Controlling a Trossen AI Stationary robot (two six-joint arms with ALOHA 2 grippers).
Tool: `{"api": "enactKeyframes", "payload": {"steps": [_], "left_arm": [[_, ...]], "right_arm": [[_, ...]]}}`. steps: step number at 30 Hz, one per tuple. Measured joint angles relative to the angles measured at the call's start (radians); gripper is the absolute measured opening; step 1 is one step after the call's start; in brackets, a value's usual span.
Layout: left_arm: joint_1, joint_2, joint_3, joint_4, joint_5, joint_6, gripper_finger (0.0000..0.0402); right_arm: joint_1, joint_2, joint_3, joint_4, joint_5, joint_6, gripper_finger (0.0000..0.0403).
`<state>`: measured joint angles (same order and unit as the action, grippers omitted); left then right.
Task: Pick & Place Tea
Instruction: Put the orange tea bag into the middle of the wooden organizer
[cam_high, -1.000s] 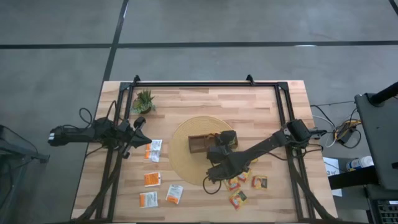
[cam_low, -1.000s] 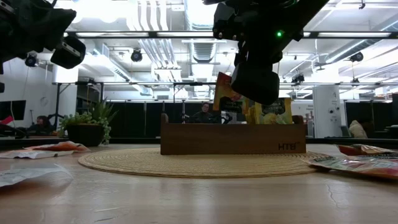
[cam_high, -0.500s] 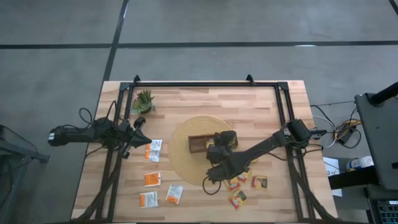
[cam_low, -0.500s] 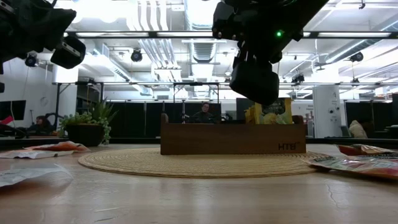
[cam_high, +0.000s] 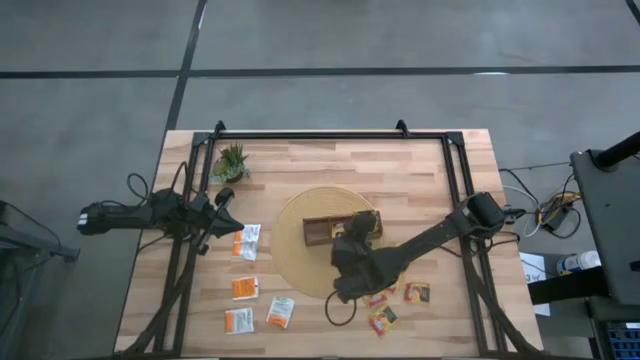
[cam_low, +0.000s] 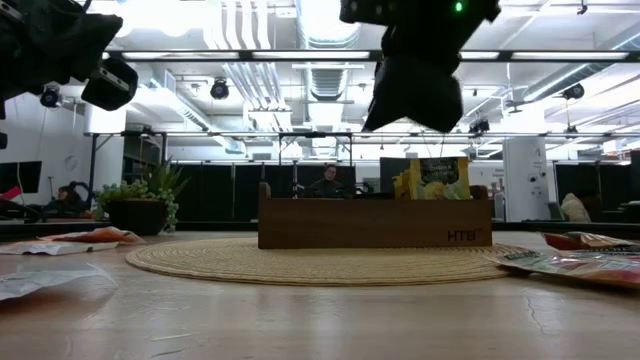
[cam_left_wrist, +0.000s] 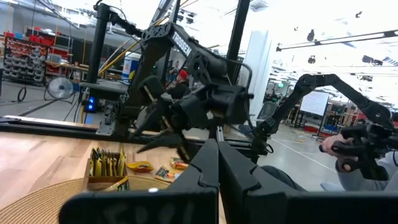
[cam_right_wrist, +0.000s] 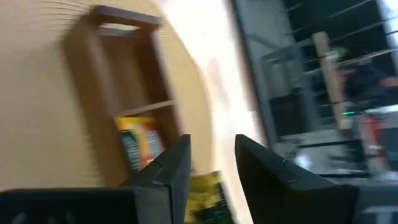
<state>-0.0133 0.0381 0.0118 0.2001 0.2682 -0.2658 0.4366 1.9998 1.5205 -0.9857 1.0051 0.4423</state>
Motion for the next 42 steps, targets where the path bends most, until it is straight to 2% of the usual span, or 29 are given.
{"api": "enactKeyframes", "payload": {"steps": [4, 7, 19, 24, 30, 42], "left_arm": [[0.000, 0.000, 0.000, 0.000, 0.000, 0.000, 0.0000], [0.000, 0.000, 0.000, 0.000, 0.000, 0.000, 0.0000], [0.000, 0.000, 0.000, -0.001, 0.000, 0.000, 0.0000], [0.000, 0.000, 0.000, -0.001, 0.000, 0.000, 0.0000], [0.000, 0.000, 0.000, -0.002, 0.000, 0.000, 0.0000], [0.000, 0.000, 0.000, -0.001, 0.000, 0.000, 0.0000]], "right_arm": [[-0.005, -0.024, 0.005, 0.008, -0.203, 0.004, 0.0113], [-0.006, -0.028, -0.005, 0.009, -0.266, 0.032, 0.0108], [-0.053, -0.028, -0.110, 0.090, -0.288, 0.044, 0.0088], [-0.075, -0.028, -0.154, 0.193, -0.378, -0.044, 0.0087], [-0.093, -0.028, -0.183, 0.266, -0.380, -0.098, 0.0085], [-0.118, -0.028, -0.182, 0.260, -0.385, -0.084, 0.0034]]}}
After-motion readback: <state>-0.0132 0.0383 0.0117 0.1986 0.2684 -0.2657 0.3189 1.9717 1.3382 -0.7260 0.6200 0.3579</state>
